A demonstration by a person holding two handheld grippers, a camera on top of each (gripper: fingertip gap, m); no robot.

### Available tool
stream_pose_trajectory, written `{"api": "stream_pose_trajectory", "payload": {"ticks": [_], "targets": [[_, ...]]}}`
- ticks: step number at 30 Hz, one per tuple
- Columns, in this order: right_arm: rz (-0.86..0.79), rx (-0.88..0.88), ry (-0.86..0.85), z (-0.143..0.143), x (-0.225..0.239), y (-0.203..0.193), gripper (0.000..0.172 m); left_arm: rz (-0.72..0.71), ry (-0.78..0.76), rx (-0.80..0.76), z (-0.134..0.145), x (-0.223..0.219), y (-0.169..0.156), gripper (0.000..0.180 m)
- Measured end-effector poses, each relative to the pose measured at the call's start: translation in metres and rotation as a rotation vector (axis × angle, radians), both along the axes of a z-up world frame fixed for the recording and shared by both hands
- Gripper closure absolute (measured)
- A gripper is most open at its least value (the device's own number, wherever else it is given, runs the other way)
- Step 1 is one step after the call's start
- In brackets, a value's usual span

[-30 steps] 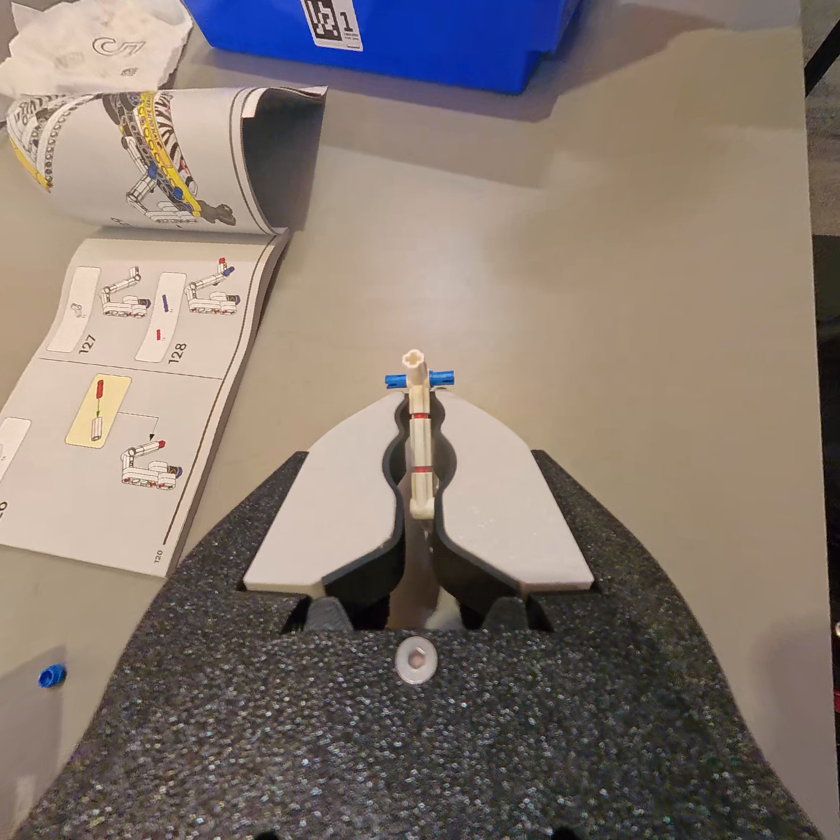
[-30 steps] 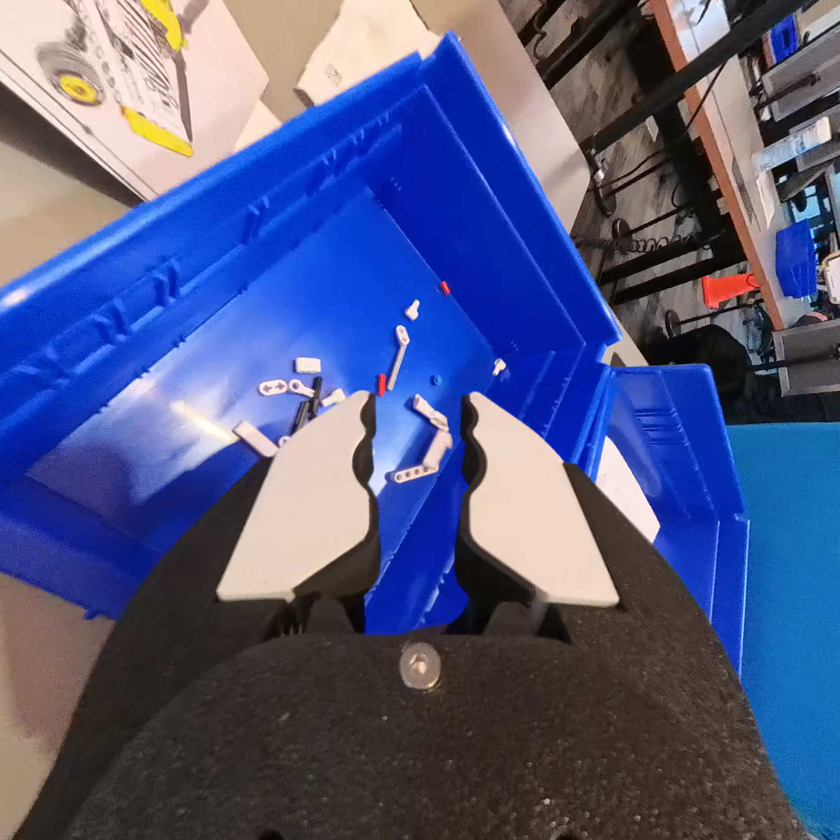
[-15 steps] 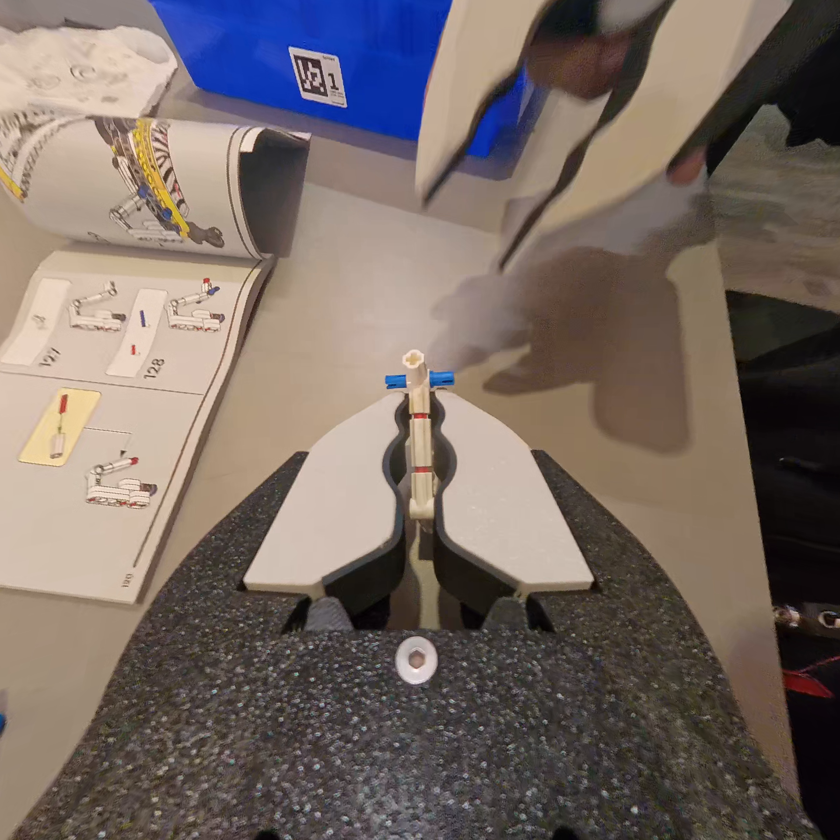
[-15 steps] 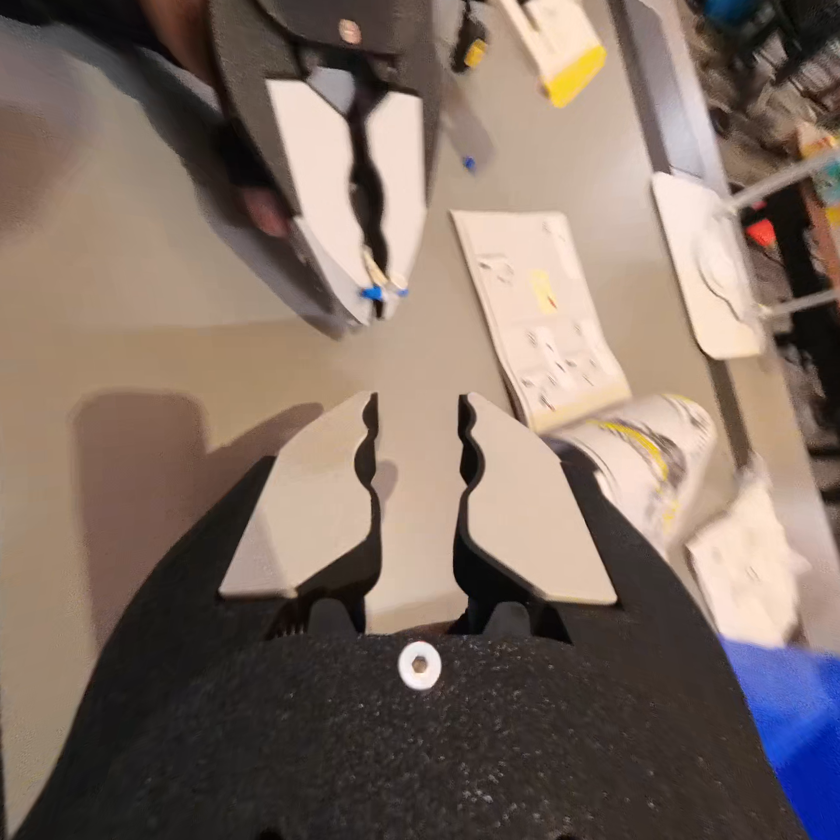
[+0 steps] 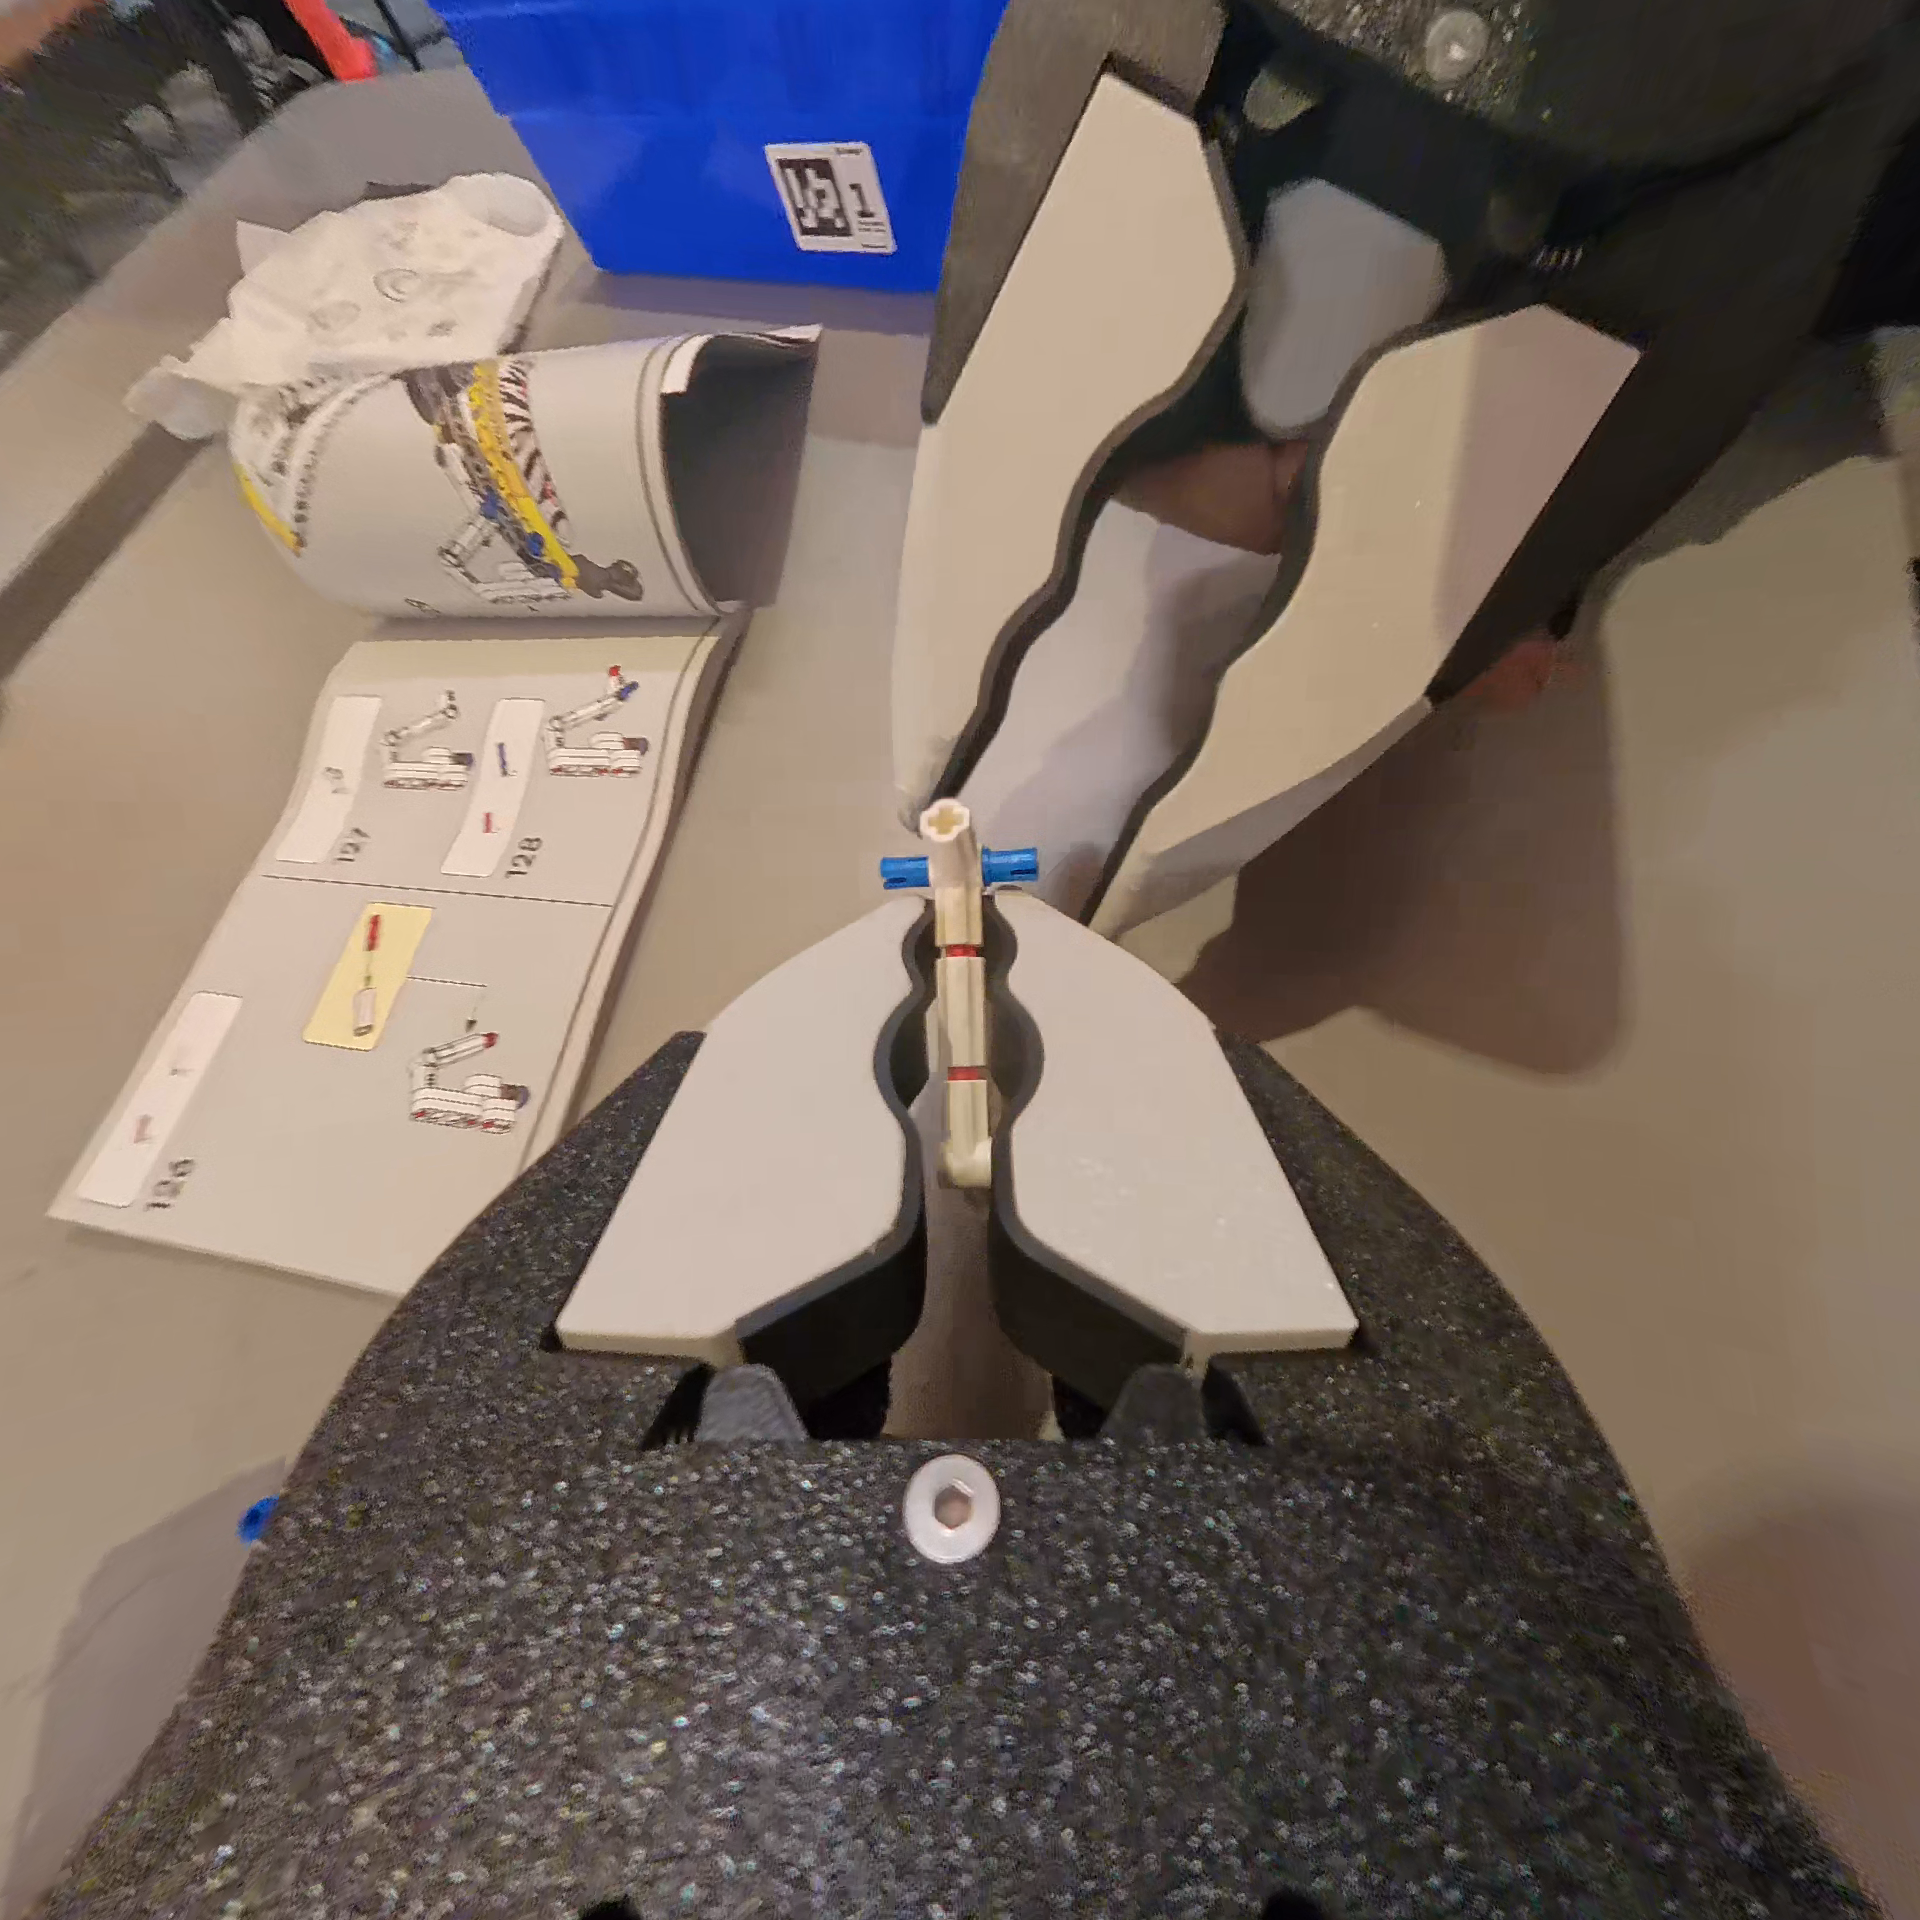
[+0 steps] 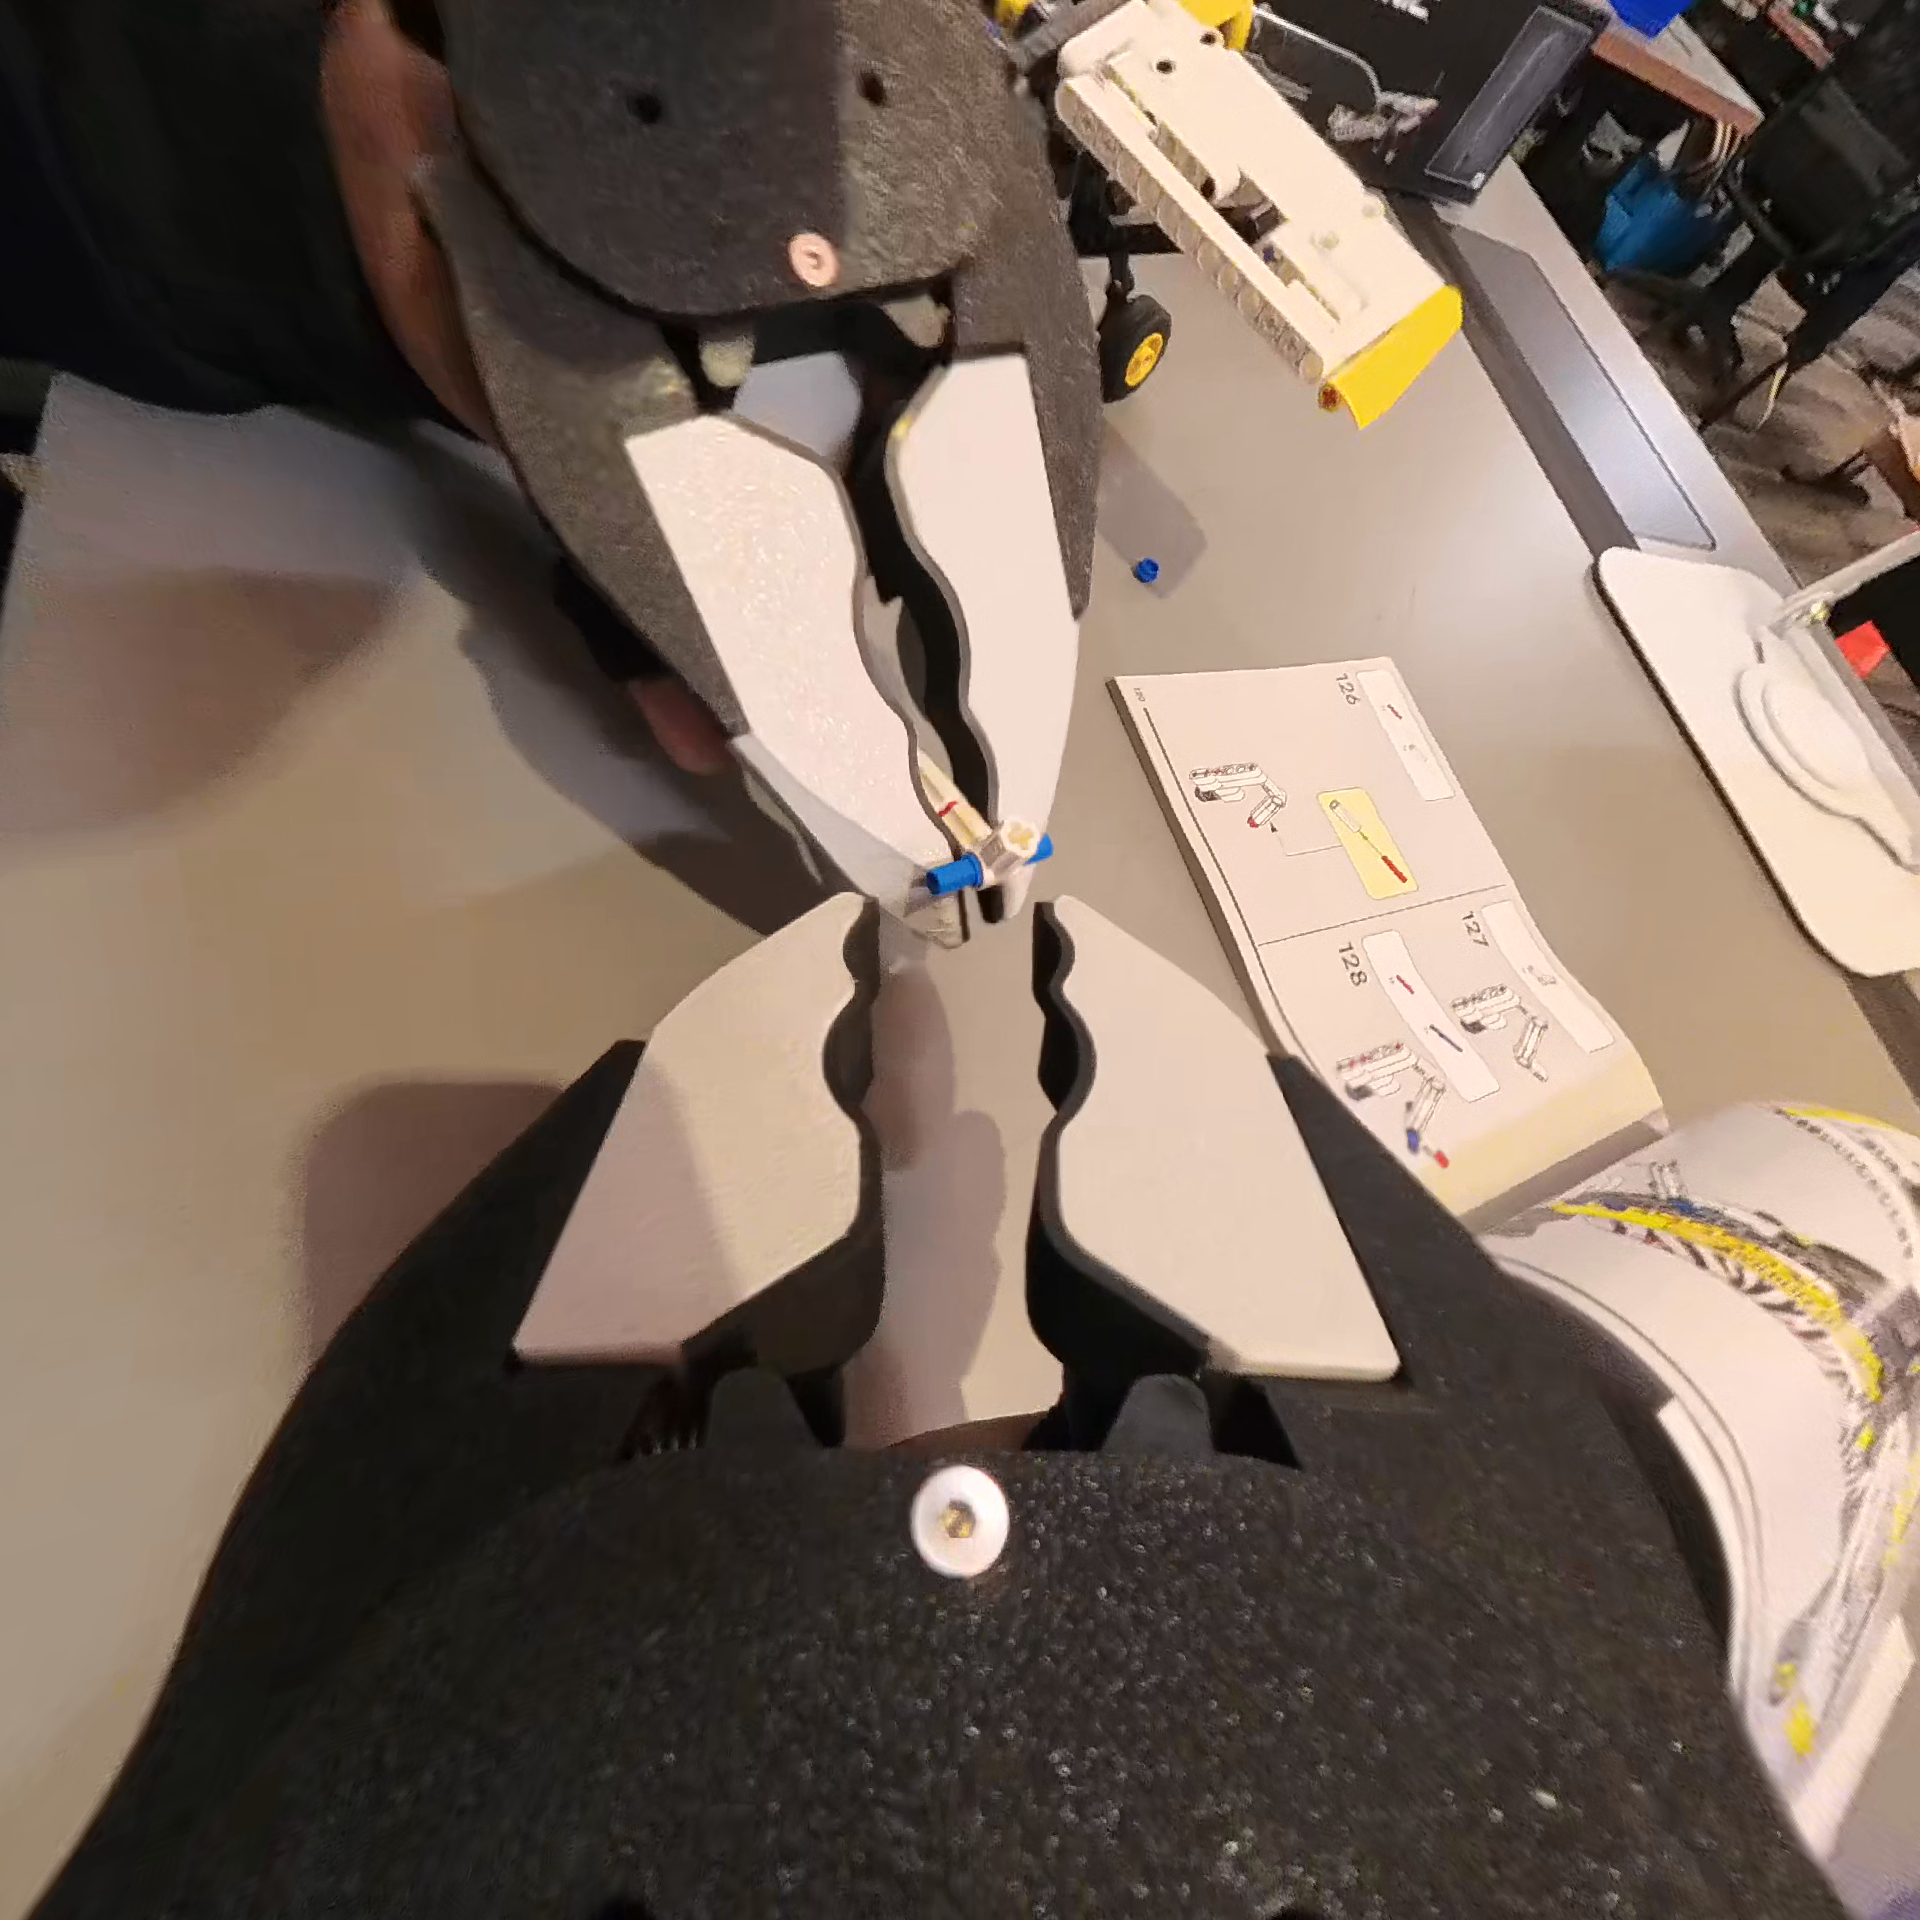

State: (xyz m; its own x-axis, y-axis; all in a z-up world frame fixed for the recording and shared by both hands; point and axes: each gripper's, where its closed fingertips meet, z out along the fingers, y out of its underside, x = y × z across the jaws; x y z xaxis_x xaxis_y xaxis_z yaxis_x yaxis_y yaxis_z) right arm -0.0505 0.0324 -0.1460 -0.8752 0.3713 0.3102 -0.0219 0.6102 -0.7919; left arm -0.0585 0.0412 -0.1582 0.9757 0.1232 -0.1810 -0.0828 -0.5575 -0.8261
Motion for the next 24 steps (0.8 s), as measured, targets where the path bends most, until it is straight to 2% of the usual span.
{"api": "stream_pose_trajectory", "payload": {"ticks": [5, 10, 21, 24], "targets": [[-0.061, -0.171, -0.167, 0.001, -0.001, 0.0, 0.155, 0.082, 0.231, -0.048, 0.001, -0.015, -0.003, 0.173], [-0.1, -0.352, -0.35, 0.007, -0.004, 0.003, 0.16, 0.073, 0.429, -0.084, 0.002, -0.013, 0.002, 0.173], [-0.116, -0.383, -0.431, 0.003, -0.004, 0.001, 0.162, 0.109, 0.519, -0.101, 0.004, -0.015, 0.003, 0.173], [-0.105, -0.365, -0.413, 0.0, -0.003, 0.001, 0.163, 0.087, 0.408, -0.076, -0.002, -0.012, 0.004, 0.173]]}}
